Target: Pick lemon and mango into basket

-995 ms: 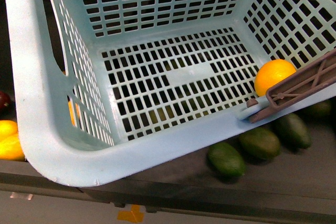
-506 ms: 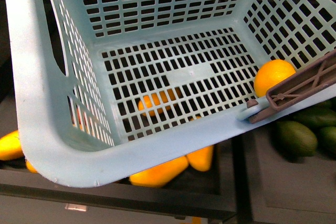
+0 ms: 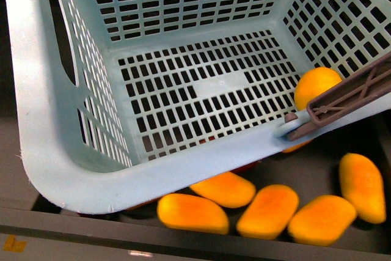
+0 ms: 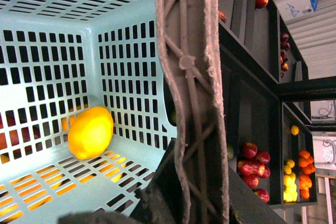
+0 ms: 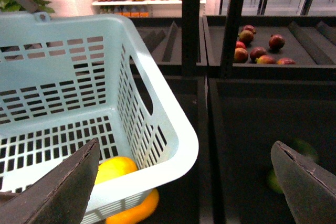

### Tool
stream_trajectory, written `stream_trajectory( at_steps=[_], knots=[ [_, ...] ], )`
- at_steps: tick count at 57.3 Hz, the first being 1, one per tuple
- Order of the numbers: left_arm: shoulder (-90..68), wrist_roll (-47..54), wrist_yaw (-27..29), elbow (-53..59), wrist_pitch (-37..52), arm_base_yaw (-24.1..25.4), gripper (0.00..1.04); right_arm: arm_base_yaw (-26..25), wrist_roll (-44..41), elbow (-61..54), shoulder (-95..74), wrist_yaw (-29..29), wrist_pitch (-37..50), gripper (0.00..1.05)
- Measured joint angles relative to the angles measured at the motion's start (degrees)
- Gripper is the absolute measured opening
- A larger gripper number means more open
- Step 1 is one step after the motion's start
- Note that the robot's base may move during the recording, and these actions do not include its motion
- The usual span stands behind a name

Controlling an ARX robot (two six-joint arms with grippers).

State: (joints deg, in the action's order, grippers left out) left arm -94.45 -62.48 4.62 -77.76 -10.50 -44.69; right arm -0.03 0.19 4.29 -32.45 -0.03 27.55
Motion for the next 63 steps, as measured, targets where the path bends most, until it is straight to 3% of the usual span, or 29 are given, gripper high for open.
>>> stream_trajectory(
  at_steps=[47, 57, 63],
  knots=[
    [0.00, 0.83, 1.86, 0.00, 0.00, 0.96, 0.07, 0.02, -0.02, -0.02, 0.17, -0.13, 0.00, 0.96],
    [0.00, 0.42, -0.02, 0.00, 0.00, 0.48, 0.07, 0.02, 0.00, -0.02, 0.17, -0.11, 0.00, 0.96],
    [0.00, 0.26, -0.15, 0.00, 0.00, 0.09, 0.07, 1.64, 7.96, 7.74, -3.76, 13.00, -20.48, 0.96]
  ],
)
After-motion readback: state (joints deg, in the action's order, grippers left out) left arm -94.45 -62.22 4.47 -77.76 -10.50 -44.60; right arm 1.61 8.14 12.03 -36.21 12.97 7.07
